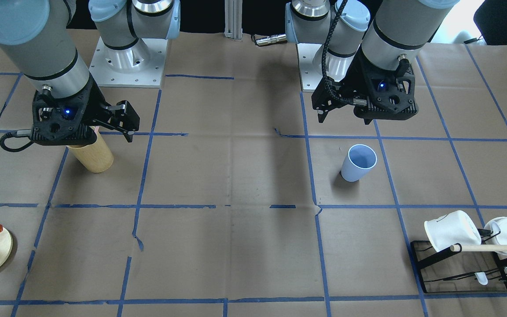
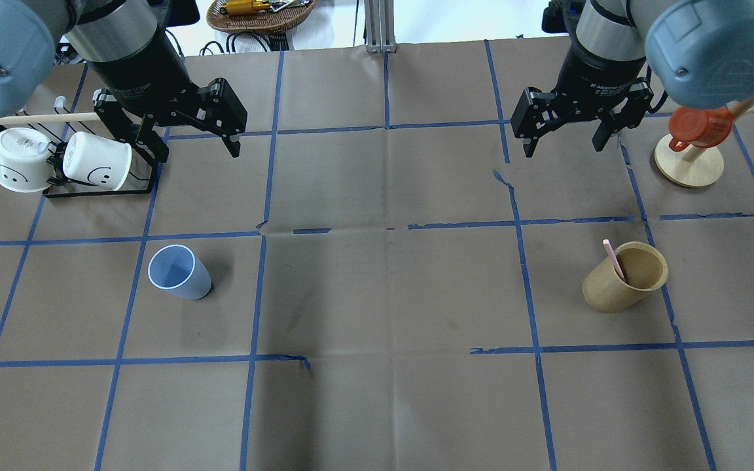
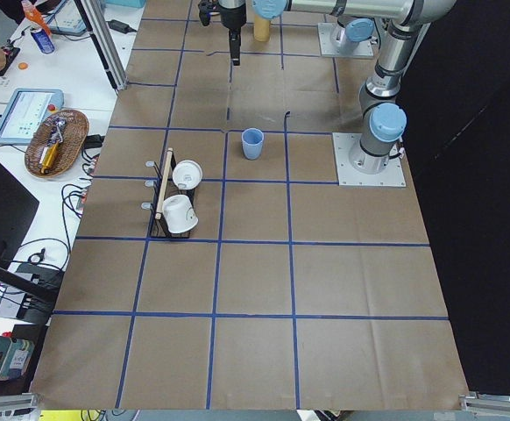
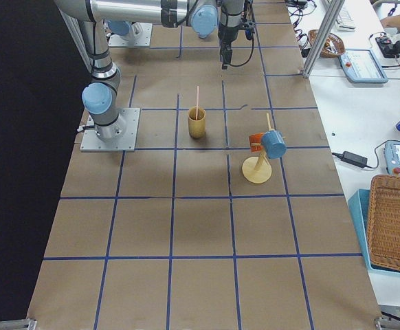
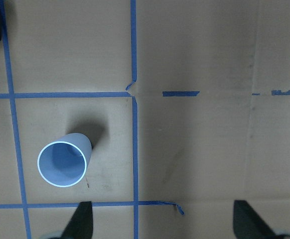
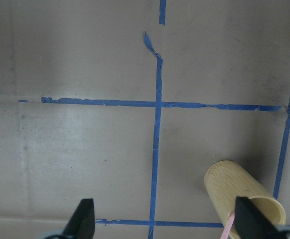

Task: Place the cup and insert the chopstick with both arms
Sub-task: 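Move left gripper toward blue cup while right gripper moves toward bamboo cup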

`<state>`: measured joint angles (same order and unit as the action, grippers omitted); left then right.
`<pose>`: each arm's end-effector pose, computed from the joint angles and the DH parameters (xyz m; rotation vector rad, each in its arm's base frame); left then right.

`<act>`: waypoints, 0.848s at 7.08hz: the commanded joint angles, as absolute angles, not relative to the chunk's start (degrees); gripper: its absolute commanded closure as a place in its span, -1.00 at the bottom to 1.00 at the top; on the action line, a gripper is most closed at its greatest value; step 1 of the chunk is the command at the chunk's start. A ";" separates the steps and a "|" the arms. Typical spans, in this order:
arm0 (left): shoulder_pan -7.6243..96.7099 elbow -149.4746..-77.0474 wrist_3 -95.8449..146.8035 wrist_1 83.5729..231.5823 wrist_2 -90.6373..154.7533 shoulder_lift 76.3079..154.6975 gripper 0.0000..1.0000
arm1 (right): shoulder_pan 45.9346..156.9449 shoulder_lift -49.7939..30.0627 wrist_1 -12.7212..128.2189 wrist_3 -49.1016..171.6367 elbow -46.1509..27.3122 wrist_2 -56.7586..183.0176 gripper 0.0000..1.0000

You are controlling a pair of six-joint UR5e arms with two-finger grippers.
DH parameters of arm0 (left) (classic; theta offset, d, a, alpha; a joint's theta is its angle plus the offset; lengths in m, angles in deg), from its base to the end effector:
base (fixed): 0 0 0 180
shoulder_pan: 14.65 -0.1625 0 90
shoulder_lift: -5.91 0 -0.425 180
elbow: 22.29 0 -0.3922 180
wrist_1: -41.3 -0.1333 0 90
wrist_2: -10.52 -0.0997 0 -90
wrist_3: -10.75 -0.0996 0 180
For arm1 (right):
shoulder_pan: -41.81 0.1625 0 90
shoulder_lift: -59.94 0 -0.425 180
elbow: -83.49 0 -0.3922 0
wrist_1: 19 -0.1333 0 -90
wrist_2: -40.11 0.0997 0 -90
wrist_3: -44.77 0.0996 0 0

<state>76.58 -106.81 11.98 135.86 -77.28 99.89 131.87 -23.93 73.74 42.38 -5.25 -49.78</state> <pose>-0.1482 -0.5127 0.4920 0.0016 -3.1032 -0.0841 0.1340 -0.5320 0.4485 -0.0670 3.1377 0.0583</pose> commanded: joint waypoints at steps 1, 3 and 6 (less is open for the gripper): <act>76.58 -106.76 11.98 135.87 -77.19 99.86 -1.00 | 131.72 -24.43 74.69 43.00 -5.28 -49.80 -1.00; 76.58 -106.84 11.98 135.87 -77.19 99.86 -1.00 | 131.54 -24.43 74.87 38.30 -6.51 -49.98 -1.00; 76.23 -107.02 11.89 135.96 -77.10 99.95 -1.00 | 131.46 -24.43 74.52 37.82 -6.51 -49.98 -1.00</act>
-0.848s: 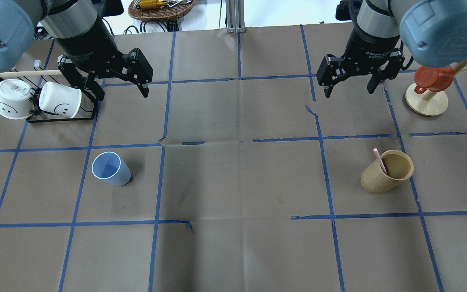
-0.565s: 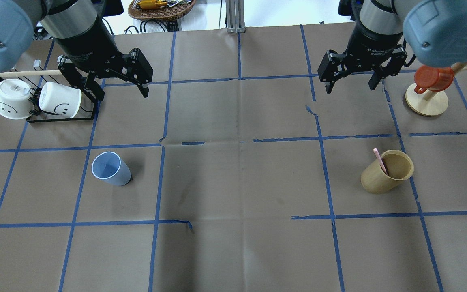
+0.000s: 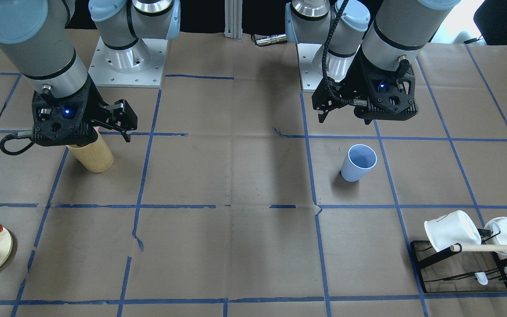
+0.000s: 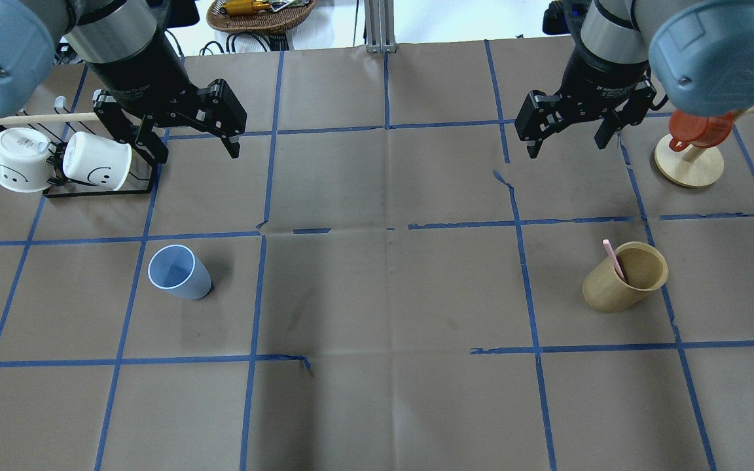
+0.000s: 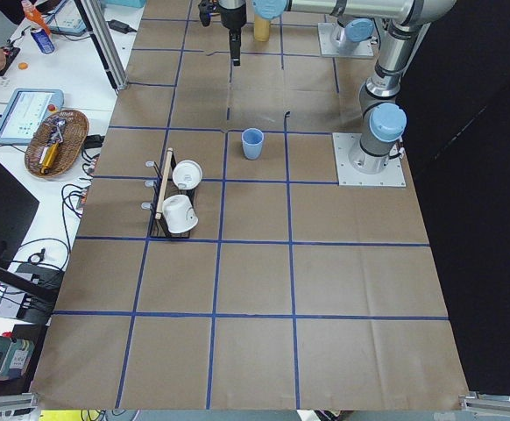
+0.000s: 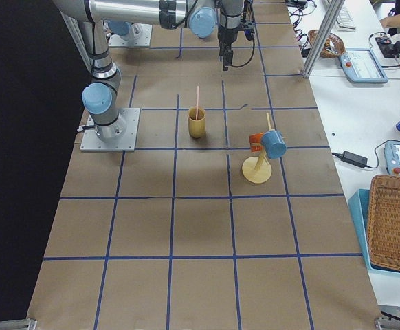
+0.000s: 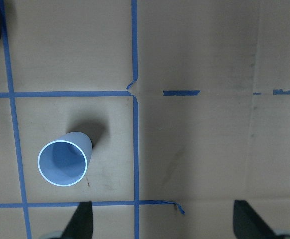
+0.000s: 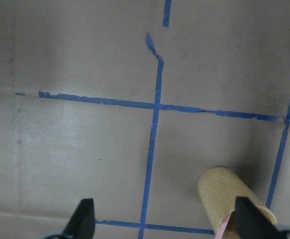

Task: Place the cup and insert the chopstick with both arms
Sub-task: 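Move left gripper toward blue cup while right gripper moves toward bamboo cup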

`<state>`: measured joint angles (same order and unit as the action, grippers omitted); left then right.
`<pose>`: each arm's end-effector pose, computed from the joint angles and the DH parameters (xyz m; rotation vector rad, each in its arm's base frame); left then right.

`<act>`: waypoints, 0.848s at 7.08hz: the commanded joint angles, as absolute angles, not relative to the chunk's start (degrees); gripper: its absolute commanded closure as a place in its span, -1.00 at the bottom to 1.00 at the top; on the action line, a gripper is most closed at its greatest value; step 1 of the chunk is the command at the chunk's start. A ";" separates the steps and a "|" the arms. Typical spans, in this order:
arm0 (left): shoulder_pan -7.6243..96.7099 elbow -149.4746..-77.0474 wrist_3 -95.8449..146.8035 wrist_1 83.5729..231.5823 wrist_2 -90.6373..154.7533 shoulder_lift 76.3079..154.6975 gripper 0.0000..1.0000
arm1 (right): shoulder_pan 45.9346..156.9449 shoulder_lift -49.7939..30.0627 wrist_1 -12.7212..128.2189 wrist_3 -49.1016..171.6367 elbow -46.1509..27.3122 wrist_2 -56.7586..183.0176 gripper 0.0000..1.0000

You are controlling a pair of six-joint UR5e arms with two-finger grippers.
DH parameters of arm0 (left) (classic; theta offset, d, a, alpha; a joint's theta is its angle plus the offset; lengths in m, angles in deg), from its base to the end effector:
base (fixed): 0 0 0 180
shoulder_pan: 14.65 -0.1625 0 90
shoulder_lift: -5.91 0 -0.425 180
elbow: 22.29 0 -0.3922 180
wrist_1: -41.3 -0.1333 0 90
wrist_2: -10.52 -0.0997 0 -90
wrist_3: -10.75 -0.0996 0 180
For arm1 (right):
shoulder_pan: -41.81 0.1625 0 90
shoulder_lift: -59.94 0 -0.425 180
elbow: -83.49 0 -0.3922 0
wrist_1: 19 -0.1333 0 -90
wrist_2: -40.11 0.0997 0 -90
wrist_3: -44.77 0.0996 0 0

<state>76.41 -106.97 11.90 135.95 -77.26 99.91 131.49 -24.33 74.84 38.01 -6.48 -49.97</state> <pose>-0.1467 -0.5129 0.4904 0.0042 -3.1026 -0.0913 0.1302 -0.5298 0.4436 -0.1764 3.1356 0.0510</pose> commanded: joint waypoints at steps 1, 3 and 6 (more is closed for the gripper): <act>76.14 -107.19 11.72 136.13 -77.19 100.04 -1.00 | 131.46 -24.52 73.56 37.65 -6.43 -49.98 -1.00; 74.13 -107.46 10.06 136.22 -77.10 100.74 -1.00 | 131.54 -24.78 72.58 37.73 -6.51 -50.07 -1.00; 71.76 -111.39 5.41 135.52 -77.02 100.91 -1.00 | 131.37 -25.40 72.15 26.30 -6.86 -54.37 -1.00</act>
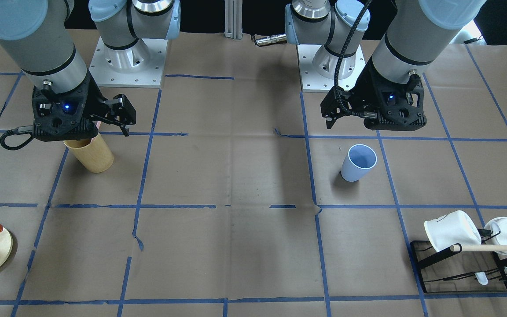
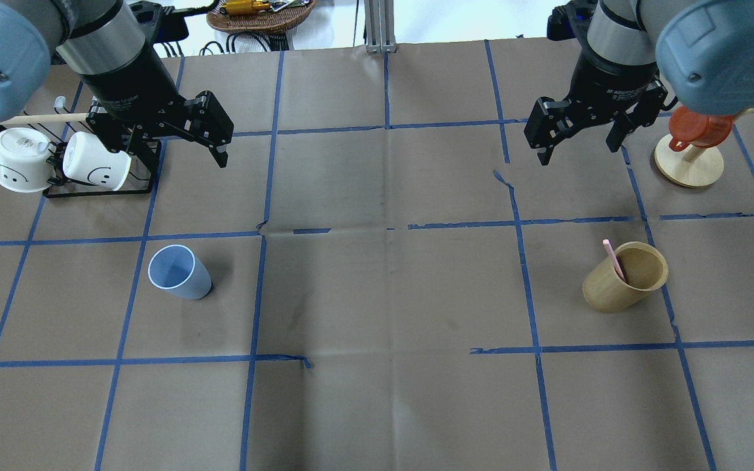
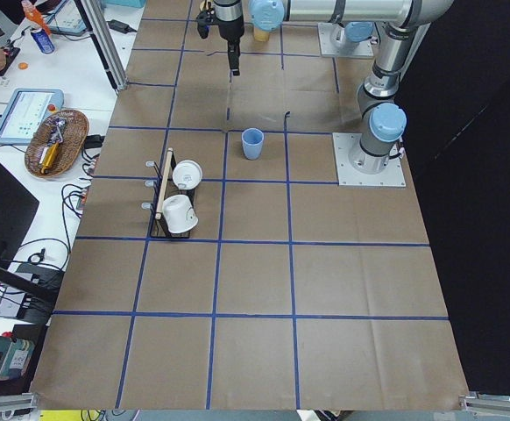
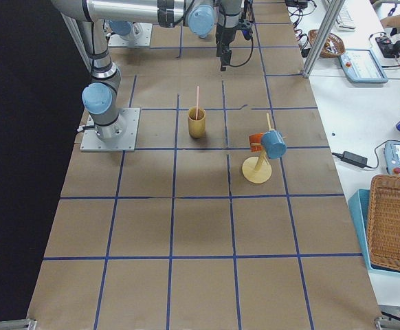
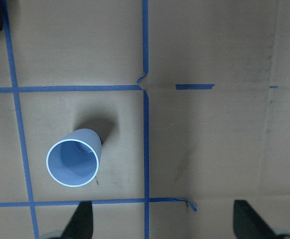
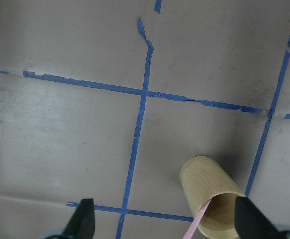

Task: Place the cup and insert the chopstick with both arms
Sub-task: 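Grasp the blue cup with left gripper while right gripper descends to chopstick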

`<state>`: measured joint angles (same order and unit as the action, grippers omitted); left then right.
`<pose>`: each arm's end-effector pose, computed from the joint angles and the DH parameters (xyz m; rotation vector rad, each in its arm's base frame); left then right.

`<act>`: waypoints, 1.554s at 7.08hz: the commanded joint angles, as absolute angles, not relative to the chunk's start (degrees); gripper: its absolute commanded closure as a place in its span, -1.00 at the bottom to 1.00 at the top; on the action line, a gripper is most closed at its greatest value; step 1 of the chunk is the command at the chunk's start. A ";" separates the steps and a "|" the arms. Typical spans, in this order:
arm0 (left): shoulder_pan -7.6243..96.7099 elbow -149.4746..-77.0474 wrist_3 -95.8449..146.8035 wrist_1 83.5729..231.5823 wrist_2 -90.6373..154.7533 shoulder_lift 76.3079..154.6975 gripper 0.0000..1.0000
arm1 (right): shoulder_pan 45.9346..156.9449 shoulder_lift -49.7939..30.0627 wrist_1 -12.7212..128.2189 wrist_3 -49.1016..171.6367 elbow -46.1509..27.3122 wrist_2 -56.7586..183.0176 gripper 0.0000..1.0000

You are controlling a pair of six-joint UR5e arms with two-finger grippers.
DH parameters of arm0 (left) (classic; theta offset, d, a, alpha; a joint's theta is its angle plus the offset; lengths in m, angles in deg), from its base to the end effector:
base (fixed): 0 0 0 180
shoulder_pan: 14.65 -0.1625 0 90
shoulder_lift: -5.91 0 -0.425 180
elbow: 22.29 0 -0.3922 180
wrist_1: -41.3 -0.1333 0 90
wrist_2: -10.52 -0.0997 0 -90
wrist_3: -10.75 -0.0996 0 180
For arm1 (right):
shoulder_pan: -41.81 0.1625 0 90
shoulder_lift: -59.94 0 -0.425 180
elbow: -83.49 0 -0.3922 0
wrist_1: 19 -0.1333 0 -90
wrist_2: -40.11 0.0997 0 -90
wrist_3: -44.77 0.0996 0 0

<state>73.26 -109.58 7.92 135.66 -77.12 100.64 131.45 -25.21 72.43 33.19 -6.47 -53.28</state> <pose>-0.1185 -0.5197 0.4623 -0.0164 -3.0910 -0.1694 0.1241 -0.5212 0.4480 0.3045 -3.0722 -0.1001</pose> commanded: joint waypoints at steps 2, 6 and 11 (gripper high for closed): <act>67.73 -119.10 2.95 128.26 -77.28 101.62 -1.00 | 131.37 -26.01 66.55 17.49 -7.22 -54.64 -1.00; 66.12 -131.94 0.64 112.89 -77.36 101.36 -1.00 | 131.19 -25.23 65.47 9.17 -7.48 -63.95 -1.00; 66.03 -138.22 0.99 107.31 -80.18 102.93 -0.91 | 131.81 -25.14 66.51 9.08 -15.01 -64.39 -1.00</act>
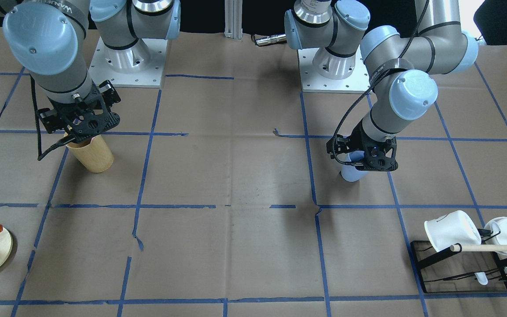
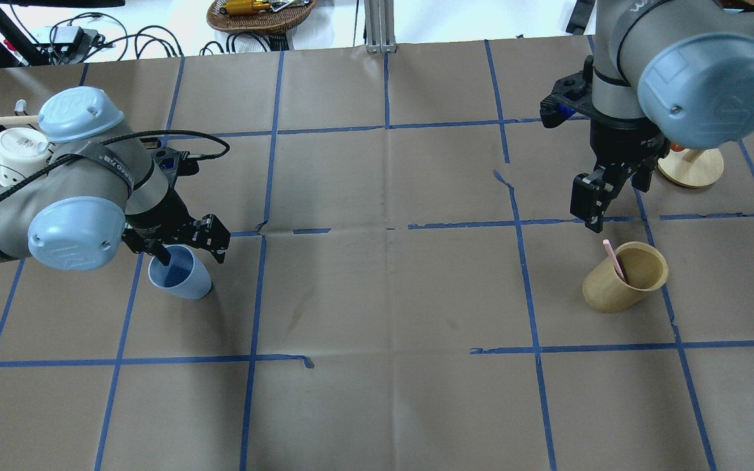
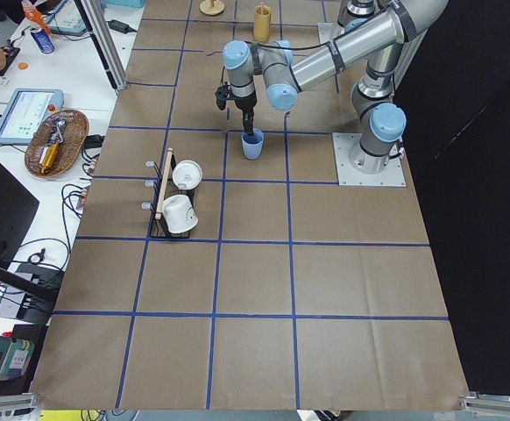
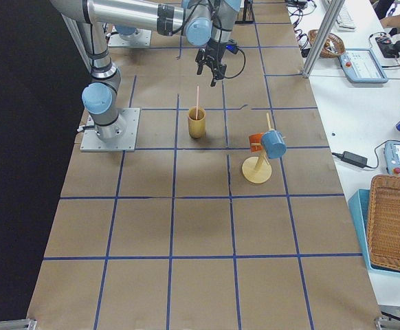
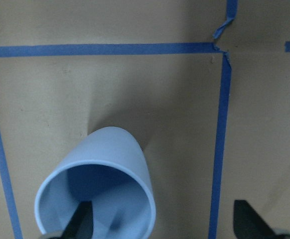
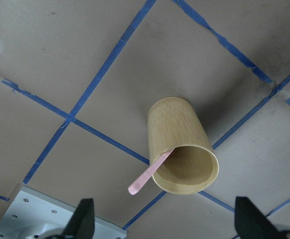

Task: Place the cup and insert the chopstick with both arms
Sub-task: 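Grasp the blue cup with left gripper while right gripper descends to chopstick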

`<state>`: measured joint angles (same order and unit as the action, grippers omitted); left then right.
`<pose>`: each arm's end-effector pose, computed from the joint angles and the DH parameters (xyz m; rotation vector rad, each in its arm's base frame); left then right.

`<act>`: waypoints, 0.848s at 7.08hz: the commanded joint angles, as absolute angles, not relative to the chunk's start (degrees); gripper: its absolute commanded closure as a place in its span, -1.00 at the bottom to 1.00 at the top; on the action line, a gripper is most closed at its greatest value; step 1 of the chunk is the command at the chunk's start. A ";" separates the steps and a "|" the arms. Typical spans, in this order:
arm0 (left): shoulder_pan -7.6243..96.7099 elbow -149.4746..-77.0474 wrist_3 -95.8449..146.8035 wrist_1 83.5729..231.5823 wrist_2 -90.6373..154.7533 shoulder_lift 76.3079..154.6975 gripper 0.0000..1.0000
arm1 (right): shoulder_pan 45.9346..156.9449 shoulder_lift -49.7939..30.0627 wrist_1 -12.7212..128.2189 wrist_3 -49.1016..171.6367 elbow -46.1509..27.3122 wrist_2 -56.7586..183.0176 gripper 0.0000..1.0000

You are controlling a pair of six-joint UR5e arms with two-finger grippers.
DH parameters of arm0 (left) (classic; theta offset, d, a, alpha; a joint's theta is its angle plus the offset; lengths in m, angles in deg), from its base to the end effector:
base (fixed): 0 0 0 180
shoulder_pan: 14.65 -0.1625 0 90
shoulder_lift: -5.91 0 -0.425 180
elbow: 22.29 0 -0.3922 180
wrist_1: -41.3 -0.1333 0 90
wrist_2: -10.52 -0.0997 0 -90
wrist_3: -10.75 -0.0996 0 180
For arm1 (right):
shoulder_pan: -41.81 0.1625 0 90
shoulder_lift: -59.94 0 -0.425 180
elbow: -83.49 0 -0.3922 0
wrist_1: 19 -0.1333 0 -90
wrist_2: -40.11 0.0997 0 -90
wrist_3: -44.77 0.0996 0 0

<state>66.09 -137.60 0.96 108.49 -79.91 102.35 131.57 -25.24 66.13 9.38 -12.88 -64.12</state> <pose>-0.0561 -0.4795 0.2646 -0.0153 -3.1138 -0.2420 0.1068 -0.4900 0.3895 0.9399 -2.7954 -0.5087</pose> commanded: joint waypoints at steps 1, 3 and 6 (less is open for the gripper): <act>66.12 -138.05 0.73 106.78 -80.18 104.07 -0.67 | 132.50 -25.22 67.74 9.08 -16.78 -66.83 -1.00; 66.12 -137.34 1.08 106.25 -80.44 104.61 0.45 | 135.30 -25.75 69.15 8.82 -17.76 -69.74 -1.00; 66.12 -137.17 1.26 106.34 -80.53 103.65 0.96 | 138.04 -27.07 69.94 1.62 -17.94 -70.37 -1.00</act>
<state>66.12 -137.30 1.22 106.27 -80.47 104.09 137.29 -26.80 69.36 3.86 -17.84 -70.24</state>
